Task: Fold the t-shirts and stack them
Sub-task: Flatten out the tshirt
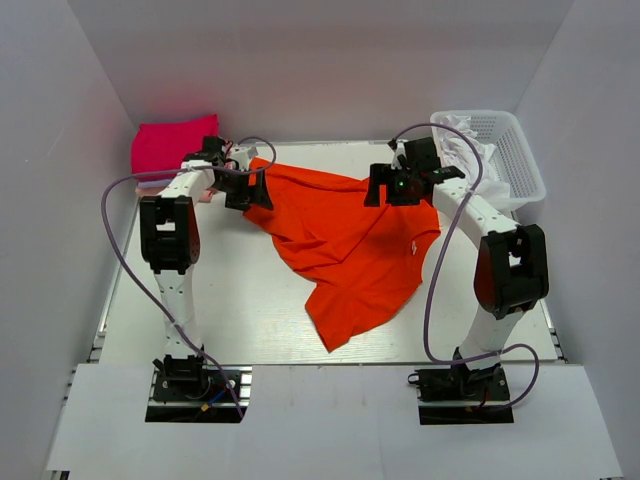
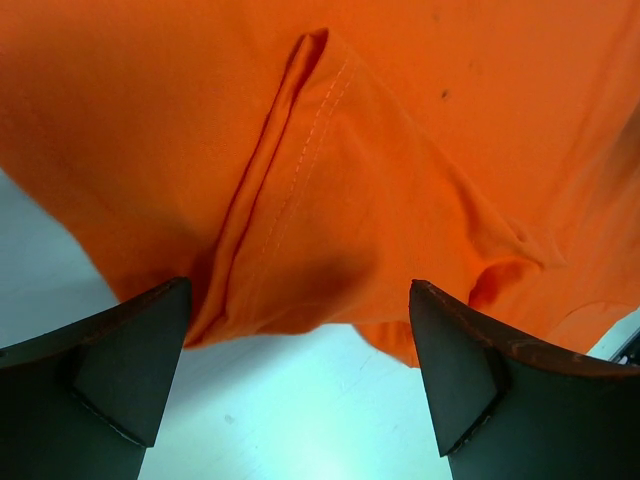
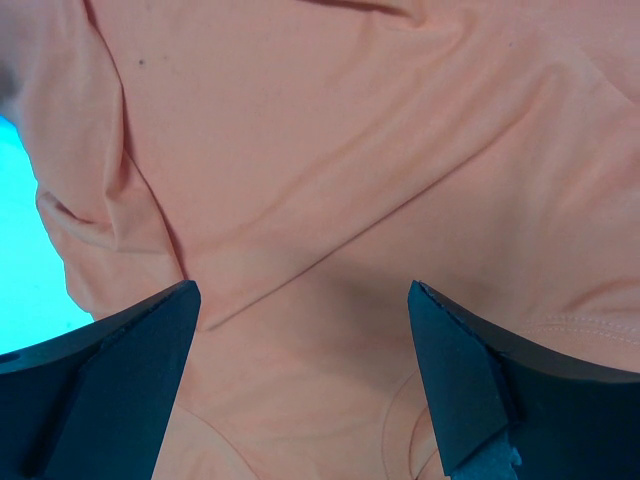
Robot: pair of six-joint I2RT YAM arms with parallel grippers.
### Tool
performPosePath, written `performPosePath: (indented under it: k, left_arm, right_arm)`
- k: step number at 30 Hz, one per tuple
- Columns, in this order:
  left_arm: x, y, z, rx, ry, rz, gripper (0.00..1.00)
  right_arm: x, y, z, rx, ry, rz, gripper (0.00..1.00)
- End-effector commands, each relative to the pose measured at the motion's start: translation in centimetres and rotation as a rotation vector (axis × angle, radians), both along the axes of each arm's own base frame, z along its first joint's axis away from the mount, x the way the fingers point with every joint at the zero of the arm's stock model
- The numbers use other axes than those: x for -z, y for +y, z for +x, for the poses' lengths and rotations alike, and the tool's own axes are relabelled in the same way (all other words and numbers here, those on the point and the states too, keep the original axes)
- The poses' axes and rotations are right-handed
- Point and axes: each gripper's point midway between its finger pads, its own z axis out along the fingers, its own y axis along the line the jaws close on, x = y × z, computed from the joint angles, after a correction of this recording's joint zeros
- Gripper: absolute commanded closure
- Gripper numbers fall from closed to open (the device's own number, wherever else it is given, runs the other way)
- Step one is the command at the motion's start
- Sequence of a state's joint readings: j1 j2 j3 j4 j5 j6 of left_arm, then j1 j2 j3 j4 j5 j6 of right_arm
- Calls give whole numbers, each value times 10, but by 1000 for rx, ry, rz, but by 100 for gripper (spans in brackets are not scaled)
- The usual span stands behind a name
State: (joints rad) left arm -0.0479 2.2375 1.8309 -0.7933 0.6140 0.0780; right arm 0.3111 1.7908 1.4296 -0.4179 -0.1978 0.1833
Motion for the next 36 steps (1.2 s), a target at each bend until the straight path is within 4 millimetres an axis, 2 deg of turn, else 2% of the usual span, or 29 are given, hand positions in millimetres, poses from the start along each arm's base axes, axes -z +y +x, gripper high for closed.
performPosePath:
  k: [1, 5, 8, 9, 12, 17, 20, 21, 24, 26, 27, 28, 31, 34, 35, 36]
  left_arm:
    - [-7, -9, 1, 22, 2, -36, 0]
    - [-5, -12, 2, 30, 2, -53, 0]
    - [-21, -18, 0, 42, -15, -97, 0]
    - [-15, -20, -4, 39, 3, -110, 0]
    - [-24, -23, -7, 36, -11, -134, 2]
    - [-38, -25, -10, 45, -33, -152, 12]
    - [-34, -23, -15, 38, -20, -139, 32]
    - [-34, -23, -15, 31, -13, -142, 47]
    - [-34, -22, -12, 17, -16, -137, 65]
    - [-50, -22, -7, -5, -49, -136, 86]
    - [-55, -20, -3, -22, -71, -123, 100]
    - [-71, -18, -2, -27, -109, -115, 100]
    - [-97, -15, -4, -35, -175, -102, 100]
    - [-123, -10, -31, -67, -207, -88, 100]
    - [-111, -10, -37, -69, -175, -85, 100]
    - [-128, -8, -44, -83, -212, -88, 100]
  right_arm:
    - [-19, 0, 11, 2, -50, 20, 10]
    - [-19, -1, 11, 1, -54, 17, 10]
    - [-20, -1, 12, -1, -59, 19, 10]
    - [-21, 0, 12, -1, -62, 24, 10]
    - [-19, 1, 12, -6, -57, 35, 10]
    - [-19, 2, 10, -19, -57, 41, 10]
    - [-19, 2, 10, -20, -60, 48, 10]
    - [-19, 3, 9, -22, -56, 50, 10]
    - [-20, 2, 9, -26, -60, 56, 10]
    - [-16, 4, 5, -34, -48, 58, 10]
    - [-14, 4, 2, -36, -38, 57, 10]
    - [-10, 1, -3, -29, -24, 50, 10]
    - [-6, -11, -14, 22, -18, 15, 10]
    - [24, -28, -35, 110, 76, -33, 10]
    - [31, -31, -41, 119, 102, -43, 10]
    - [41, -33, -47, 127, 135, -54, 10]
